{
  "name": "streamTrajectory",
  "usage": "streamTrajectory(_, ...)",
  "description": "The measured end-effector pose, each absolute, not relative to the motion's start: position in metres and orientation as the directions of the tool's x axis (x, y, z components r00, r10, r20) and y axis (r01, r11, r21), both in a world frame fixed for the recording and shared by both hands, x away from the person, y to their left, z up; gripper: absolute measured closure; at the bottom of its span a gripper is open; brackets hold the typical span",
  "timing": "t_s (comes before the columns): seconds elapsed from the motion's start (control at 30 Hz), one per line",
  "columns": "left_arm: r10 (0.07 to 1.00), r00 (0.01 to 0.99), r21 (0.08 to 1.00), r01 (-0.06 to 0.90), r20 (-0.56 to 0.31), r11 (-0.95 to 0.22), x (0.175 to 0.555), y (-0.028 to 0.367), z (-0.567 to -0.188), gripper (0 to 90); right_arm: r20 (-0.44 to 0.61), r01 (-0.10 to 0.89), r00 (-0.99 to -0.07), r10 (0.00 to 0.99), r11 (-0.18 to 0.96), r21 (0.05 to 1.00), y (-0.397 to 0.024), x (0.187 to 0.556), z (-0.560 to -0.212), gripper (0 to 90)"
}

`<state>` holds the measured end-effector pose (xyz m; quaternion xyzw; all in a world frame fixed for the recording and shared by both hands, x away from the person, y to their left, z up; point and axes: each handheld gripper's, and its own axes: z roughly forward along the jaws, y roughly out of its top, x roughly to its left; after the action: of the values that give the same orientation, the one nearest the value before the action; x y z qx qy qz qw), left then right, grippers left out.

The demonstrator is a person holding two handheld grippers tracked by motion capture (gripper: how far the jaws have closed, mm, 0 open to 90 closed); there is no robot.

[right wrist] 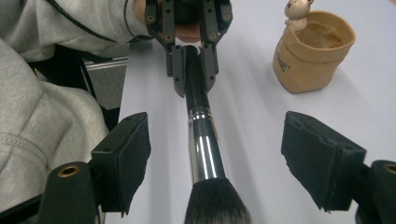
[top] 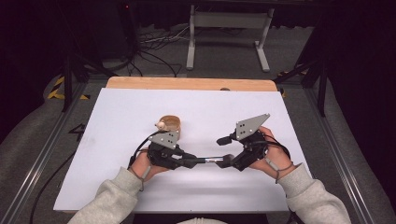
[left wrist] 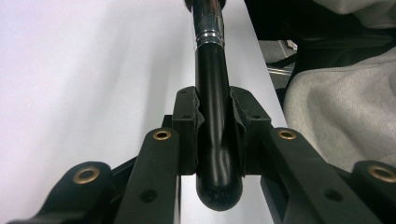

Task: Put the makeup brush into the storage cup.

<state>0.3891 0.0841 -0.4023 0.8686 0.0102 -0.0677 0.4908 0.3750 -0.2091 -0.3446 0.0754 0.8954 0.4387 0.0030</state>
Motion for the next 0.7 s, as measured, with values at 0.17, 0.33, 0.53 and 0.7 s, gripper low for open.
streamTrajectory(0.17, -0.051, 0.991, 0.855, 0.083, -0.127, -0.512, 0.389, 0.085, -0.402, 74.1, 0.068, 0.144, -0.986, 0.154, 0.562, 0.814, -0.216, 0.373, -0.350, 25.8)
streamTrajectory(0.33, -0.056, 0.991, 0.857, 0.079, -0.124, -0.509, 0.389, 0.085, -0.402, 74.1, 0.082, 0.155, -0.984, 0.158, 0.533, 0.832, -0.221, 0.372, -0.357, 28.4)
streamTrajectory(0.53, -0.057, 0.990, 0.859, 0.083, -0.129, -0.505, 0.389, 0.086, -0.402, 74.1, 0.090, 0.165, -0.982, 0.165, 0.525, 0.835, -0.225, 0.372, -0.363, 30.9)
streamTrajectory(0.7, -0.060, 0.990, 0.859, 0.078, -0.126, -0.507, 0.389, 0.085, -0.402, 74.1, 0.124, 0.200, -0.976, 0.177, 0.521, 0.830, -0.227, 0.372, -0.368, 33.4)
